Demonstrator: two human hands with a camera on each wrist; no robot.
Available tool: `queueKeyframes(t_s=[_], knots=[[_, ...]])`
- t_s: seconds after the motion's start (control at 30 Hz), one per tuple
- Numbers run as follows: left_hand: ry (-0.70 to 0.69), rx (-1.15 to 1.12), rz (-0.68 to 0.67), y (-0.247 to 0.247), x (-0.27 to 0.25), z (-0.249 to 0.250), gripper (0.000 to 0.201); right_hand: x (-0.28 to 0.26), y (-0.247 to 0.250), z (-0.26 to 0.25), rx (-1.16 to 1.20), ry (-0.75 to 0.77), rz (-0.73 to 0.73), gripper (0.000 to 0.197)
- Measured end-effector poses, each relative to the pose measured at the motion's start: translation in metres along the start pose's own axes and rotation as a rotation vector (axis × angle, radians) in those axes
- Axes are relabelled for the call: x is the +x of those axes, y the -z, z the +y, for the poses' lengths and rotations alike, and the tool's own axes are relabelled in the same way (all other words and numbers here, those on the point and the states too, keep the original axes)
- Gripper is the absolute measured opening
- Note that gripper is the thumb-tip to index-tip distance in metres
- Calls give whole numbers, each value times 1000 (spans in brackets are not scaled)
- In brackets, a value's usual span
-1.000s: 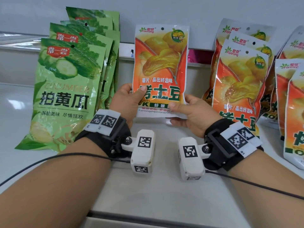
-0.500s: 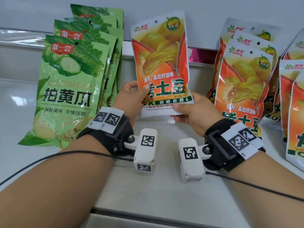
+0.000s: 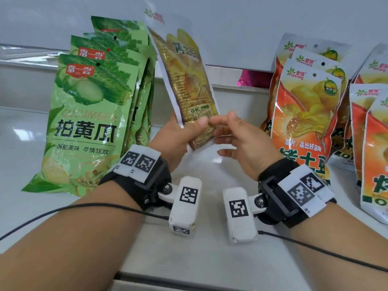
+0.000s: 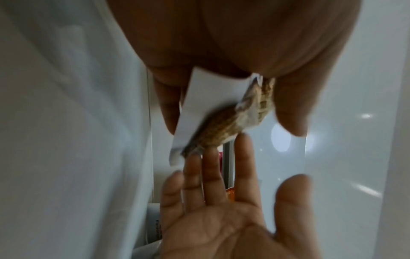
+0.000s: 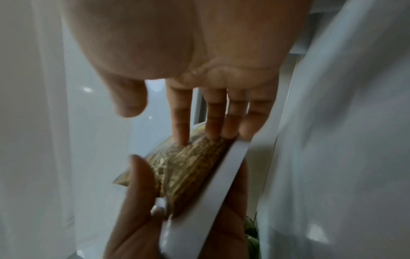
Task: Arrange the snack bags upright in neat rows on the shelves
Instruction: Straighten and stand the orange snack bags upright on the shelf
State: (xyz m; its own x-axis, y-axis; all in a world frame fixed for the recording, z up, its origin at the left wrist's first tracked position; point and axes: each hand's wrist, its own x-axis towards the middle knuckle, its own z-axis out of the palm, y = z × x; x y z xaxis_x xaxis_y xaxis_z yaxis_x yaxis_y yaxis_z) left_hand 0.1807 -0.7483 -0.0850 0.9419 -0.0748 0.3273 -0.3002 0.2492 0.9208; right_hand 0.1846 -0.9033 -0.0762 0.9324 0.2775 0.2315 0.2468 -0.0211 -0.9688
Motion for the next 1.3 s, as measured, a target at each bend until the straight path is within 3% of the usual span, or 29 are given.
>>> queueKeyframes(t_s=[0.1,0.13,0.2,0.27,0.33,0.43,0.53,0.57,0.63,0.73,0.77,0.87,1.0,1.17,1.3], knots=[[79,-10,131,-1,-3,5,27,7,6,3,-36,36,233,11],[106,-12,143,-1,-4,6,18,9,9,5,-54,40,271,10],[170,-88,119,0,-6,9,14,13,15,12,-74,22,283,32],[223,-164,83,-1,-8,11,29,15,15,15,-66,-46,248,43],[236,-152,94,-2,-7,11,32,14,14,15,-44,-75,212,34],[211,21,184,-3,-4,7,18,15,18,17,-71,3,258,11],[178,361,222,3,1,1,20,15,22,19,-73,15,278,22],[183,403,225,5,3,-1,24,16,22,19,-82,-2,281,35],[214,400,227,9,6,-5,47,16,21,20,-79,-34,272,52],[235,370,167,8,4,-4,62,16,24,17,-3,-24,236,21],[232,347,154,9,4,-4,63,16,25,16,19,-11,232,18],[187,421,111,9,3,-5,58,16,24,16,13,20,204,26],[136,367,60,10,2,-2,24,14,22,13,65,34,206,26],[165,258,-83,9,1,-5,32,13,26,4,246,107,265,23],[177,71,-93,4,2,-3,29,10,25,0,257,127,252,28]])
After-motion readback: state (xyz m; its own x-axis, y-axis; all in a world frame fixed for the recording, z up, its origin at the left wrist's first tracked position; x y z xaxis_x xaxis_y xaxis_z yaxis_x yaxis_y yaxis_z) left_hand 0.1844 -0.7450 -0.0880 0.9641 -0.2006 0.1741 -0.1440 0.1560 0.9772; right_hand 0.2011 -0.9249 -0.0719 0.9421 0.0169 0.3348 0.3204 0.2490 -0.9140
